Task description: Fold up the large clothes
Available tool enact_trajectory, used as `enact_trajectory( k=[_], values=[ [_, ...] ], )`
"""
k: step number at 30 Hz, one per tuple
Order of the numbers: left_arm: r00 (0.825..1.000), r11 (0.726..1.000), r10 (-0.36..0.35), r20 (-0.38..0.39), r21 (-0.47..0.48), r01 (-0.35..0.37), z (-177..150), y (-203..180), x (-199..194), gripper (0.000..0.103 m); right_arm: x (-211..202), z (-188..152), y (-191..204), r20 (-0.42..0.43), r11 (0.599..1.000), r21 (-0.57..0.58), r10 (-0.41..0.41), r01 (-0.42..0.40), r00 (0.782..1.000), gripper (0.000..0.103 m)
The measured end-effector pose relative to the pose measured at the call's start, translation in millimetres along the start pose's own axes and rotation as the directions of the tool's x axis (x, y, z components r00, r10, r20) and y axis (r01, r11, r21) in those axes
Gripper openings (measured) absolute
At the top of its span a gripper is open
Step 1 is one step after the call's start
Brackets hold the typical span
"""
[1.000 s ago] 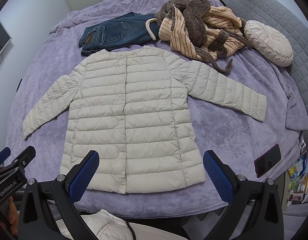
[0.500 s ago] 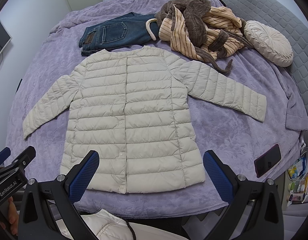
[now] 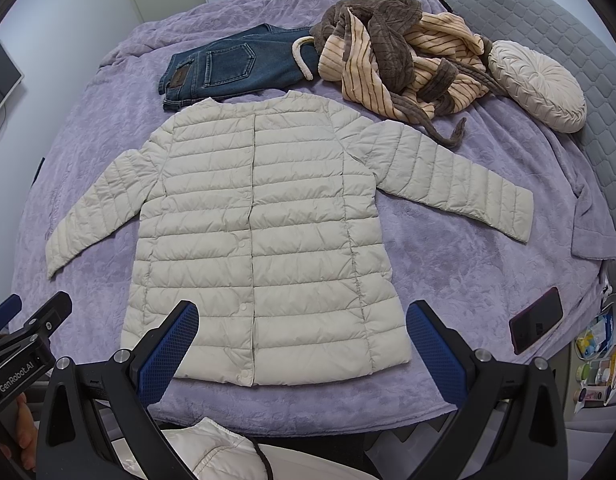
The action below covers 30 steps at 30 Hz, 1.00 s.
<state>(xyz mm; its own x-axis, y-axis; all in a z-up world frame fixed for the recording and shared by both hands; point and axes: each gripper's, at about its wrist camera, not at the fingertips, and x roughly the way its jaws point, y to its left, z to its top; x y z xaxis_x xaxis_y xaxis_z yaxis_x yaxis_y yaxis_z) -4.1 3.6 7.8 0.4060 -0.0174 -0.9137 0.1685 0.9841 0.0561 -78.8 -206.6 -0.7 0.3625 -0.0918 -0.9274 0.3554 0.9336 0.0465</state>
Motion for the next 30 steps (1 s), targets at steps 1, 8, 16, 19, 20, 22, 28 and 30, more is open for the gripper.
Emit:
enact_trajectory(
  k=[1,8,16,19,20,22,28,30],
  values=[
    [1.0,1.0,0.0,0.0,0.0,0.0,0.0,0.0,-0.3,0.103,0.1,0.0,0.1,0.0,1.0,0.0,0.0,0.0,1.0,0.103],
    [1.0,1.0,0.0,0.0,0.0,0.0,-0.1,-0.3,0.7,0.103,0.4,0.1,0.5,-0.001,1.0,-0.001,-0.001,0.001,1.0,0.103],
    [1.0,1.0,0.0,0.0,0.0,0.0,0.0,-0.3,-0.2,0.103,1.9,0.0,1.4,-0.002,1.0,-0.001,-0.002,0.002,1.0,0.103],
    [1.0,1.0,0.0,-0.001,0.0,0.0,0.0,-0.4,0.7,0.103,1.8,0.4,1.9,-0.002,1.0,-0.002,-0.003,0.003,1.0,0.103],
    [1.0,1.0,-0.001,-0.002,-0.001,0.001,0.0,-0.4,0.8,0.103,2.1,0.1,2.1,-0.002,1.0,-0.003,-0.003,0.003,1.0,0.103],
    [1.0,1.0,-0.001,-0.003,-0.001,0.001,0.1,-0.5,-0.1,0.103,2.2,0.0,2.4,-0.002,1.0,-0.003,-0.002,0.002,1.0,0.103],
    [1.0,1.0,-0.002,-0.003,-0.001,0.002,-0.1,-0.8,0.7,0.103,4.6,1.2,3.2,-0.007,1.0,0.003,0.014,-0.014,1.0,0.103],
    [1.0,1.0,-0.006,-0.007,-0.003,0.006,0.0,0.1,0.9,0.103,5.6,2.4,3.8,-0.01,1.0,0.007,0.026,-0.026,1.0,0.103]
  ],
)
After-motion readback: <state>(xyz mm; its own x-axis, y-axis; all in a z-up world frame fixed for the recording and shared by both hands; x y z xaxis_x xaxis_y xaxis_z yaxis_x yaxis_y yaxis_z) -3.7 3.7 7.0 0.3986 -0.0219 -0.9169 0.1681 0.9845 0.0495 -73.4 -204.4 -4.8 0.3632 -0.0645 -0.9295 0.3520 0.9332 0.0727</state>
